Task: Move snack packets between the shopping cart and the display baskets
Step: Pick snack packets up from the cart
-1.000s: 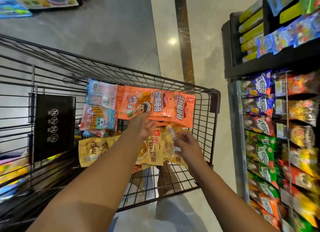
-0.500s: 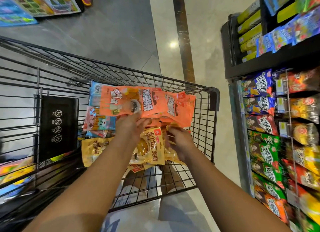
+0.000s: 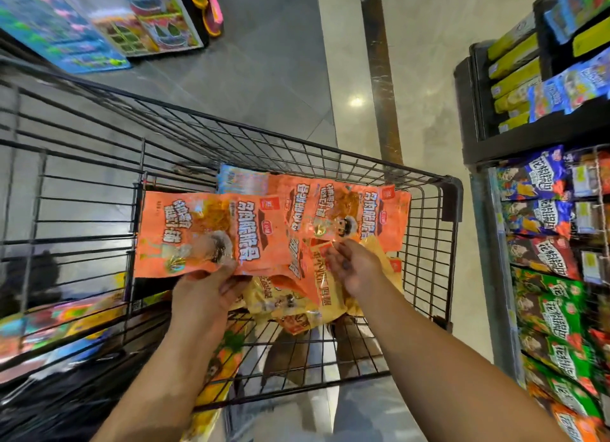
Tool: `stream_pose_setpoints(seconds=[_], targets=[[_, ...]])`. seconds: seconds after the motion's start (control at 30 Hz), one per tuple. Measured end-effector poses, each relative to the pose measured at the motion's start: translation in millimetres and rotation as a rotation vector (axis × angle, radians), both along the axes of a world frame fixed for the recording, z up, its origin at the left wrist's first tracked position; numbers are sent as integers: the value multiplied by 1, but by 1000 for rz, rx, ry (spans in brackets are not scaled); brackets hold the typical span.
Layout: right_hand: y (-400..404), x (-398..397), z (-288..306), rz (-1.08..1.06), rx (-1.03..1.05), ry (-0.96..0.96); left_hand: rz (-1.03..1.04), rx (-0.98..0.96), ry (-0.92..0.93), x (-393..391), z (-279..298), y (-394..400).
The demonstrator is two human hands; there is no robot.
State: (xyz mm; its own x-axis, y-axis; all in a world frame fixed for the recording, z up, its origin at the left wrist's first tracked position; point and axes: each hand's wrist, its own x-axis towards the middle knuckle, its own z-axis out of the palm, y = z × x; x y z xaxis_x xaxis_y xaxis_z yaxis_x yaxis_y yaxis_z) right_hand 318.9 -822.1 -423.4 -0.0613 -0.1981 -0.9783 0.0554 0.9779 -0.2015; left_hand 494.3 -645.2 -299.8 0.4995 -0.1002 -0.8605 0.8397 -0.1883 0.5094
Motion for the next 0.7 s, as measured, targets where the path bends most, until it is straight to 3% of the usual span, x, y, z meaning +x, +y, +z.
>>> stream_pose_setpoints(seconds=[0.27, 0.5, 0.7], targets=[[-4, 26, -17, -375, 39, -45, -80, 41, -182, -13, 23, 45], [-6, 41, -15, -537, -27, -86, -178, 192, -373, -10, 46, 71], [-7, 43, -12, -440, -23, -43, -235, 286, -576, -17, 62, 86]])
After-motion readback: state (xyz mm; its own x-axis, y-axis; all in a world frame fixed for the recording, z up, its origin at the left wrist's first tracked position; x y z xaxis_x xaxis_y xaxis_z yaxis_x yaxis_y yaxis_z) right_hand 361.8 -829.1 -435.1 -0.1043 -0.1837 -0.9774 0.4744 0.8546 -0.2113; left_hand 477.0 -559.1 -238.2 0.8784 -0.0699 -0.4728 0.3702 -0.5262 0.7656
